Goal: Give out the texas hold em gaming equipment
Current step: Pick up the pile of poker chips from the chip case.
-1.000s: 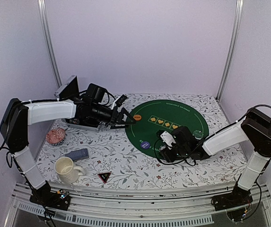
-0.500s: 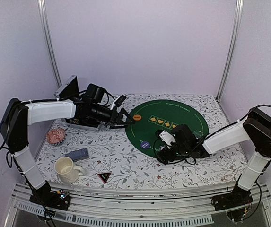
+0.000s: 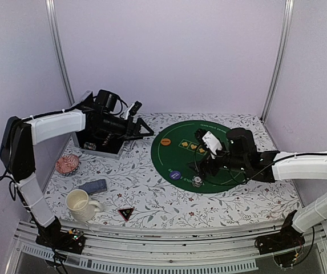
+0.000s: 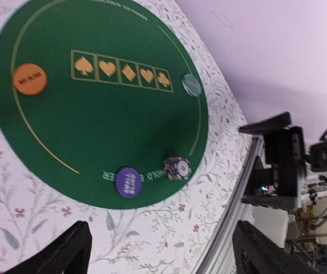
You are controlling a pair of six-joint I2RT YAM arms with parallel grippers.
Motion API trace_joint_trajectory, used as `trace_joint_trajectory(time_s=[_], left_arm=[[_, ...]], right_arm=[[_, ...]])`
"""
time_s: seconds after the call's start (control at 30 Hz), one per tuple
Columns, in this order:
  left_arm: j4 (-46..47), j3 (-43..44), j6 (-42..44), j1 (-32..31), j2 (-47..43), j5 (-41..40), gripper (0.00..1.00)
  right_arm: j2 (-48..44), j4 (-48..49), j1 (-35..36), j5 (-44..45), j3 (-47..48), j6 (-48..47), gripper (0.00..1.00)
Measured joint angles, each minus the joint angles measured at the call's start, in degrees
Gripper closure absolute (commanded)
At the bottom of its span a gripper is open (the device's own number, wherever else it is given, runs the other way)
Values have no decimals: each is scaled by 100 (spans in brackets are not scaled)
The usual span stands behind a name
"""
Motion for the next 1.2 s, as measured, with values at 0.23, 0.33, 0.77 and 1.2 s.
trace_joint_trajectory(time_s=[0.23,0.33,0.77,1.2], left_arm=[[-752,1609,739,697,664,-1917,17],[-833,1941,846,909,1115,-2800,15],[-1169,2855,960,1639,2920,-4341,20],[-1005,3475,1220,1665,3272,-4365,26]], right_arm=[[-1202,-7,0,70,35,-76,1],[-1355,-9,0,208,63,-55,1],[-1335,-101,0,483,63,-28,1],[-1222,-149,0,490,63,-31,1]])
